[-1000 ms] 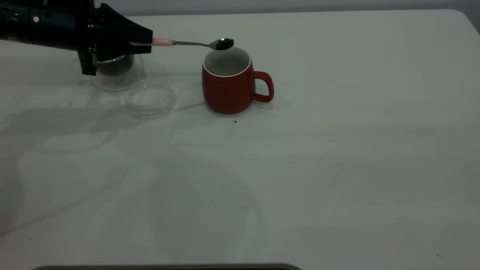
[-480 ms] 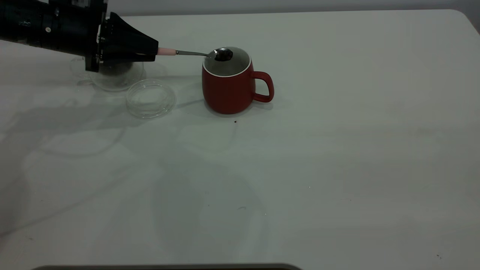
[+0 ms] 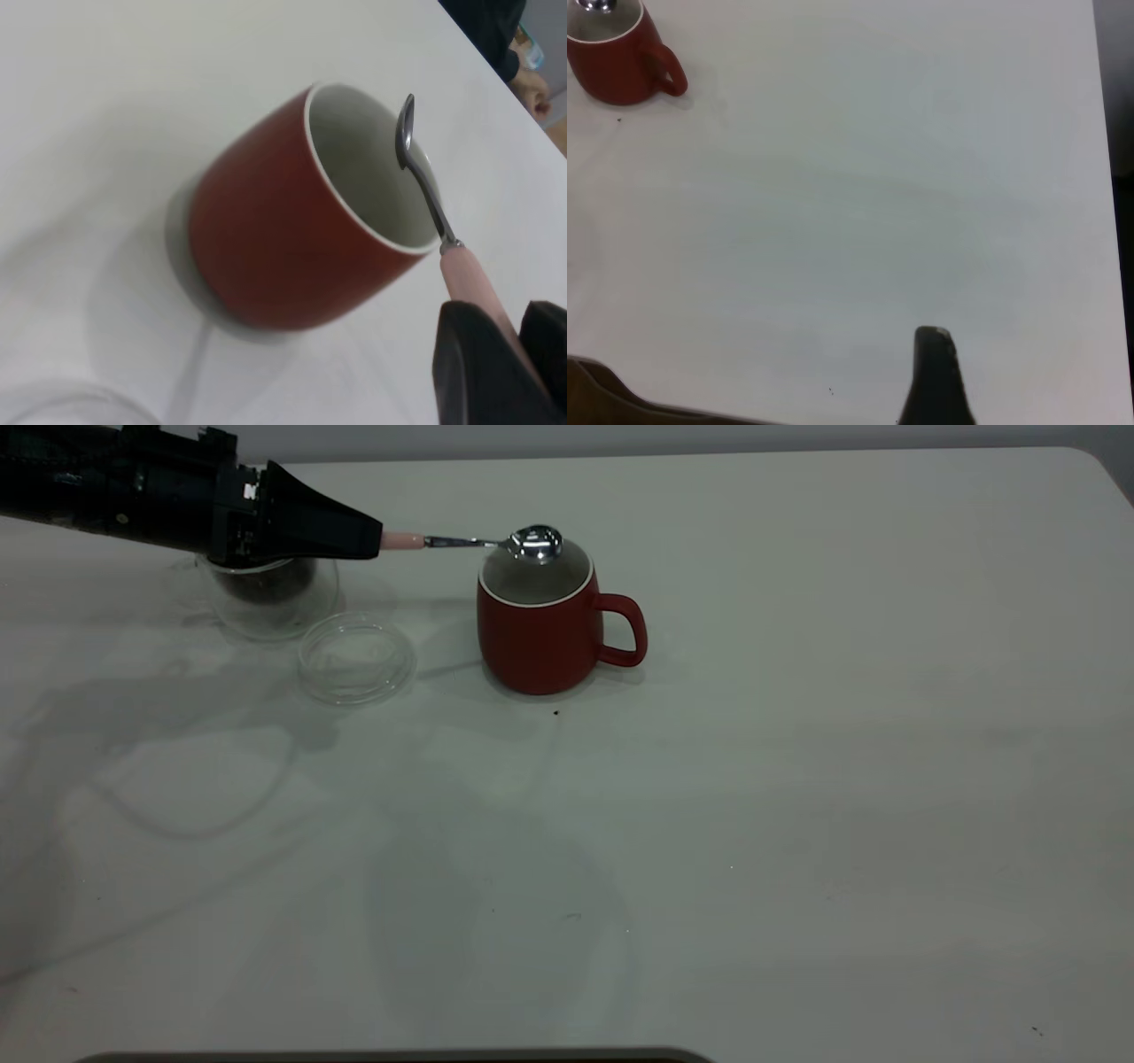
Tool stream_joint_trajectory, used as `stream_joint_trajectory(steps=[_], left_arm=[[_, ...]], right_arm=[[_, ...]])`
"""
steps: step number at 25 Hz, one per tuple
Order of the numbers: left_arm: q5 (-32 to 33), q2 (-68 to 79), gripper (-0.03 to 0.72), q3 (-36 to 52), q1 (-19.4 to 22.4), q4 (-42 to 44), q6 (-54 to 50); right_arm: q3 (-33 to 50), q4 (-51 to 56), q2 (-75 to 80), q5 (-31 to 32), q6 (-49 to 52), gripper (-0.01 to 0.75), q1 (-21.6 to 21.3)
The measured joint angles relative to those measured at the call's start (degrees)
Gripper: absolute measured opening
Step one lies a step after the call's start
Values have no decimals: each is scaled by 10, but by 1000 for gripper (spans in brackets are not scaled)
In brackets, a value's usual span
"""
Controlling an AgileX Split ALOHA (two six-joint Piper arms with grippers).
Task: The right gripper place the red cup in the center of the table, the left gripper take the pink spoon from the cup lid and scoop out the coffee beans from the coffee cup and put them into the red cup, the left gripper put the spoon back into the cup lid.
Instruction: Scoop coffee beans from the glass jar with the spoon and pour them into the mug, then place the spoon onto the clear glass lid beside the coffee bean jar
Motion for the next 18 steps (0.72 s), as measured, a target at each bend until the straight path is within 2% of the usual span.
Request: stream_joint_trajectory(steps=[4,9,13,18], left_arm=[[10,0,124,0,0,-28,-12],[26,-6,124,0,8,-21,-119],[34,-40,124,0,38,18,-179],[54,-81,124,13,95,58,-232]], right_arm=[[0,0,0,0,0,590,0],[0,0,0,0,0,590,0],[0,0,0,0,0,590,0],[0,0,0,0,0,590,0]])
